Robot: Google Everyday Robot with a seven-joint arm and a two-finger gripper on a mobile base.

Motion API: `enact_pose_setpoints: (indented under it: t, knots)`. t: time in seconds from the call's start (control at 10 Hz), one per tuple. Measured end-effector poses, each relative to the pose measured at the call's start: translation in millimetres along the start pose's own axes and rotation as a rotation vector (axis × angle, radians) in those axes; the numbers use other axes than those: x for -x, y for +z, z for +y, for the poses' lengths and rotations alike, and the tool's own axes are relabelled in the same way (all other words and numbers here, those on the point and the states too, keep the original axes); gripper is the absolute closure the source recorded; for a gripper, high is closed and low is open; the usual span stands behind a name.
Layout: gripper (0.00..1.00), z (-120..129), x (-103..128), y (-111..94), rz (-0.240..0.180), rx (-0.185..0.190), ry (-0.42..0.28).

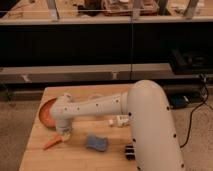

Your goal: Drag the pepper across the table

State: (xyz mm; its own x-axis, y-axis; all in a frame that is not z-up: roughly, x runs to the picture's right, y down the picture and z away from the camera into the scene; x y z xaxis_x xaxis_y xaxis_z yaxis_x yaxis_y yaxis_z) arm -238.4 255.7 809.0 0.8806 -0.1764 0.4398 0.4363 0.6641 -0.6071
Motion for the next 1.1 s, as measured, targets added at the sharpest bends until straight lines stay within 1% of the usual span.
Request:
enact_pose_setpoints:
  t: [0.1, 0.4, 0.8, 1.1]
  knots:
    - [0.99, 0.3, -2.9, -1.4, 0.003, -0.001, 0.001]
    - [1.0, -2.2, -14.9, -5.6, 0.01, 0.006, 0.009]
    - [1.0, -5.2, -24.4, -8.5, 0.007, 0.0, 0.018]
    - [1.0, -6.1, -26.5, -9.3, 0.008, 0.0, 0.016]
